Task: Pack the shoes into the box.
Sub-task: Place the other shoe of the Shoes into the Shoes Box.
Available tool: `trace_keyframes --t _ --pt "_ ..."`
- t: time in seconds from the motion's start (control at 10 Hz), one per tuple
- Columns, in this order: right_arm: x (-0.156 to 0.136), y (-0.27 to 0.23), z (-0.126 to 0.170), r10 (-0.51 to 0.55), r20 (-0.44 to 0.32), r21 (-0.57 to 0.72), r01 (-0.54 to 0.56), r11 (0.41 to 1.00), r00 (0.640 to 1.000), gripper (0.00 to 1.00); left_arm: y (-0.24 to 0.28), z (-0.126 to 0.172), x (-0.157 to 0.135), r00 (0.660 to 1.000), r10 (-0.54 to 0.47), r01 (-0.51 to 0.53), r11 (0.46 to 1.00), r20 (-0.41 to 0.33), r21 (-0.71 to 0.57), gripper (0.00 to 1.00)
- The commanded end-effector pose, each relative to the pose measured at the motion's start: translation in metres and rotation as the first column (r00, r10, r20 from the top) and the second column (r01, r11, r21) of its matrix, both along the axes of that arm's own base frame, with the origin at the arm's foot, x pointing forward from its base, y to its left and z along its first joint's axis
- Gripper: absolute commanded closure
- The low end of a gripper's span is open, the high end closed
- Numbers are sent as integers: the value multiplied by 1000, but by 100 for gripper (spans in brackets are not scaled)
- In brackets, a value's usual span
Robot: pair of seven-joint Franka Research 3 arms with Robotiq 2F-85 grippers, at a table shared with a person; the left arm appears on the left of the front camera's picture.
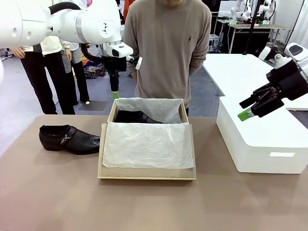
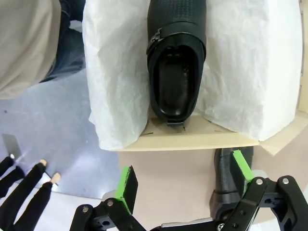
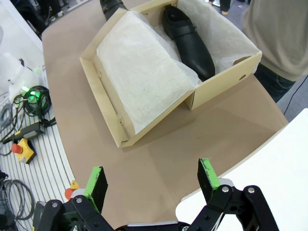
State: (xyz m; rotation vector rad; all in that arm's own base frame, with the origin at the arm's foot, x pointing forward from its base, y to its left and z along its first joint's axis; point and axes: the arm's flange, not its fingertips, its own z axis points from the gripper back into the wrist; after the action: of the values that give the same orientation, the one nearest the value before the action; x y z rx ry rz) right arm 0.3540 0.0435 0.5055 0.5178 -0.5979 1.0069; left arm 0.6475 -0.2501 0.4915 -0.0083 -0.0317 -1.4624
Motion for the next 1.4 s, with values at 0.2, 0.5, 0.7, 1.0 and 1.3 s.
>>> trace_keyframes --t 0.2,0.5,0.7,1.0,1.3 --pt "3 -1 -1 19 21 25 -20 999 1000 0 2 6 1 1000 14 -15 1000 11 8 0" --pt "3 -1 -1 19 21 25 -20 999 1000 0 15 13 -4 999 6 -6 1000 44 21 0" --pt "3 -1 -1 19 21 25 -20 999 1000 0 49 23 -12 994 -11 9 1000 105 20 0" --pt "3 -1 -1 19 21 25 -20 999 1000 0 101 31 -37 989 -41 42 999 143 -2 0" --pt "3 -1 -1 19 21 25 -20 999 1000 0 162 34 -59 987 -74 78 997 143 -17 0"
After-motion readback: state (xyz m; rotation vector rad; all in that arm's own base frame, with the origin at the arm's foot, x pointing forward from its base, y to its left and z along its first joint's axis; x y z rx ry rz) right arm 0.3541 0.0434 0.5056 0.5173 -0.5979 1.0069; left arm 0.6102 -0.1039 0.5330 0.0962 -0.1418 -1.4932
